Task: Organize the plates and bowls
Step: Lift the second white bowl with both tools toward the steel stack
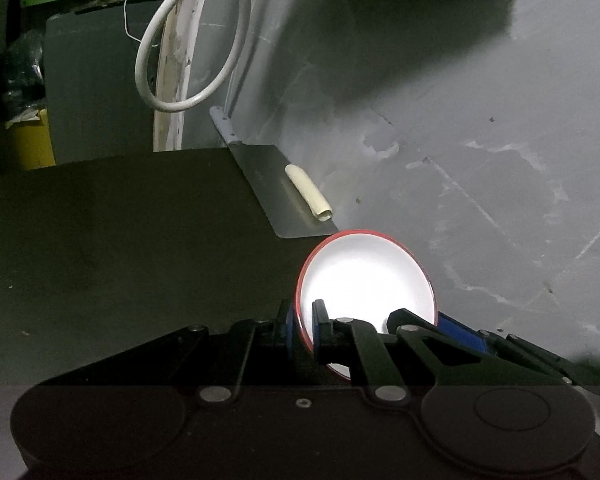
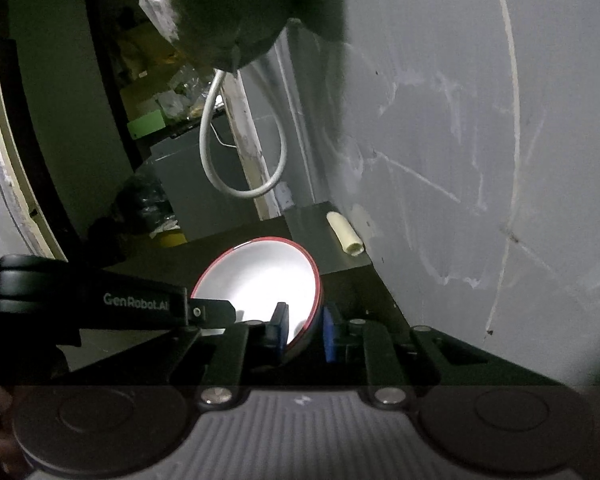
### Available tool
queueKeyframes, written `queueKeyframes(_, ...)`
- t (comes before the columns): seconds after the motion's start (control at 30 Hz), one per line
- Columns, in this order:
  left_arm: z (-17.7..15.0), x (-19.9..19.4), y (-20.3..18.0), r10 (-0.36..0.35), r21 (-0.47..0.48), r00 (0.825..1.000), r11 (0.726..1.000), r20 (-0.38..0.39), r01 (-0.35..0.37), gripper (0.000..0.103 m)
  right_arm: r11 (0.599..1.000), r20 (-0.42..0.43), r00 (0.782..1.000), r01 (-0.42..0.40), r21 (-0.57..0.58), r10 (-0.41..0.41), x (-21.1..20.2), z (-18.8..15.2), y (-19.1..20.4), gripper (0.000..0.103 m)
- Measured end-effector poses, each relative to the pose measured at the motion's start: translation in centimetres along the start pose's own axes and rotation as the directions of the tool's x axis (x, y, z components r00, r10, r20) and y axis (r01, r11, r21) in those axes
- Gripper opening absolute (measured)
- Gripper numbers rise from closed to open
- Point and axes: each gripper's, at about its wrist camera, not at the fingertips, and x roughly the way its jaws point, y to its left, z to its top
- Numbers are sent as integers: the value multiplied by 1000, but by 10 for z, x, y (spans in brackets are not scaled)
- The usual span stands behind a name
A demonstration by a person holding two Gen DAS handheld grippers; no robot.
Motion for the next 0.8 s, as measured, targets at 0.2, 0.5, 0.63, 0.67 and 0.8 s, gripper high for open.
queueKeyframes(0.2, -8, -22, -6, -11, 15, 1000, 1000, 16, 11, 8, 1000, 26, 1000, 5, -2, -5, -22, 0, 7, 20)
queueKeyframes(0.5, -25, -61, -16, -45, 49, 998, 998, 47, 42, 8, 999, 56, 998, 32, 8, -32, -66, -14, 20, 20)
queueKeyframes(0.63, -33, -81, -21, -71, 65, 995, 996, 64, 67, 8, 999, 74, 996, 51, 8, -51, -89, -19, 27, 20)
queueKeyframes(0.67, -35, -86, -22, -79, 68, 995, 995, 68, 75, 8, 998, 81, 995, 57, 7, -58, -95, -21, 29, 20)
queueKeyframes(0.8, -45, -103, -28, -109, 91, 991, 991, 75, 102, 8, 996, 105, 991, 87, 5, -87, -117, -27, 36, 20)
